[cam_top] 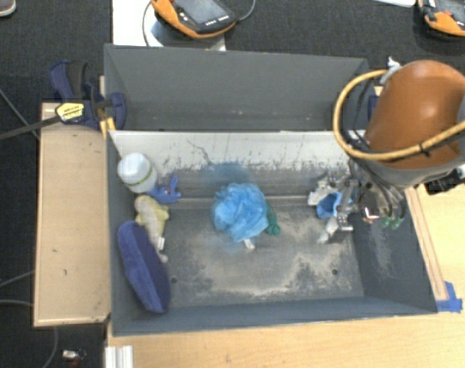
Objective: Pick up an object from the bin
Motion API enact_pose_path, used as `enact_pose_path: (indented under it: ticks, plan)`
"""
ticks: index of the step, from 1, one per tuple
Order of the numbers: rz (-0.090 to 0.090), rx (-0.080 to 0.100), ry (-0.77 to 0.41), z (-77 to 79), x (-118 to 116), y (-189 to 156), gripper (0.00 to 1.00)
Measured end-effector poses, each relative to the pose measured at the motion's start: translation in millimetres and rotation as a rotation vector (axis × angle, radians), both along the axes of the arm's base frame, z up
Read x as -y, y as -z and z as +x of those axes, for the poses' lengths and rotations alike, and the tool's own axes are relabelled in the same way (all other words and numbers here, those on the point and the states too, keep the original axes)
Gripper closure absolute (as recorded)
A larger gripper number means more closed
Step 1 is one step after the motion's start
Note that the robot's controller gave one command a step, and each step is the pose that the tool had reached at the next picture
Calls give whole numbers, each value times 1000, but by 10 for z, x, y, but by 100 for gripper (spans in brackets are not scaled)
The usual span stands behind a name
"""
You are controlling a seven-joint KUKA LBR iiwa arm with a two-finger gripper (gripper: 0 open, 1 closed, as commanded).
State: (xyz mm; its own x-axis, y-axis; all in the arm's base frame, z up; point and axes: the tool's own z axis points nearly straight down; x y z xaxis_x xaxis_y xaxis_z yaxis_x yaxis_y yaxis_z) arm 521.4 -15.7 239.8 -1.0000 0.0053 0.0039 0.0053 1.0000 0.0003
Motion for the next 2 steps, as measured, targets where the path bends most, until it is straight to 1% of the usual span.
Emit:
enact_pose_path:
  ticks: [1, 2]
  plan:
    - [0, 7, 0, 14, 1, -34, 0]
    - [0, 11, 90, 23, 65, 418, 0]
